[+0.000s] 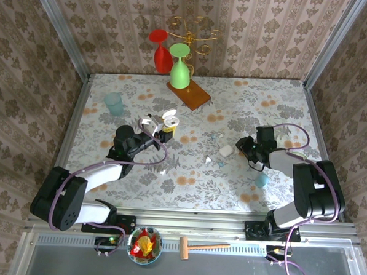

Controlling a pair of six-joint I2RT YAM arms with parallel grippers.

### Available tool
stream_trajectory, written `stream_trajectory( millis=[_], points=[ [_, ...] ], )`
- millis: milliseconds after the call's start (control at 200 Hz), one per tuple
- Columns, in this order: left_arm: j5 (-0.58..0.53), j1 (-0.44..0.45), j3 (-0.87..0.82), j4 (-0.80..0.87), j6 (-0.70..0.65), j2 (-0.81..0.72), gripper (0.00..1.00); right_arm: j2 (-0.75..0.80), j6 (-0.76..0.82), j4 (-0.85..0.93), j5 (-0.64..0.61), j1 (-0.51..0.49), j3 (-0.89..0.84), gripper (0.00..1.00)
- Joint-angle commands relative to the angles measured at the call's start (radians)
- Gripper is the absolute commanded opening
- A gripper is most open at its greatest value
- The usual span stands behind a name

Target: Insert wireless bluetooth earbuds into charging case

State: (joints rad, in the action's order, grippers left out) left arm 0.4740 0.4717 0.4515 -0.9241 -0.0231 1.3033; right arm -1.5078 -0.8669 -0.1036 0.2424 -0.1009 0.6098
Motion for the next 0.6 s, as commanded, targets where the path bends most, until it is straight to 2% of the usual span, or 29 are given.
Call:
stream_trajectory(
  millis=[0, 150, 355, 595],
  points=[
    [0.013, 0.007, -0.006, -0.032, 0.006, 0.008, 0.04, -0.028, 0.026, -0.016, 0.024, -0.003, 0.028, 0.34],
    [0.018, 0.008, -0.002, -0.033, 0.006, 0.013, 0.04, -0.091, 0.129, 0.042, 0.046, -0.004, 0.094, 0.36],
    [0.015, 0.008, -0.001, -0.022, 0.001, 0.004, 0.04, -0.201, 0.225, 0.111, 0.158, -0.003, 0.187, 0.36],
    [0.011, 0.008, -0.005, -0.007, -0.005, -0.007, 0.04, -0.227, 0.324, 0.262, 0.264, -0.019, 0.272, 0.36]
  ],
)
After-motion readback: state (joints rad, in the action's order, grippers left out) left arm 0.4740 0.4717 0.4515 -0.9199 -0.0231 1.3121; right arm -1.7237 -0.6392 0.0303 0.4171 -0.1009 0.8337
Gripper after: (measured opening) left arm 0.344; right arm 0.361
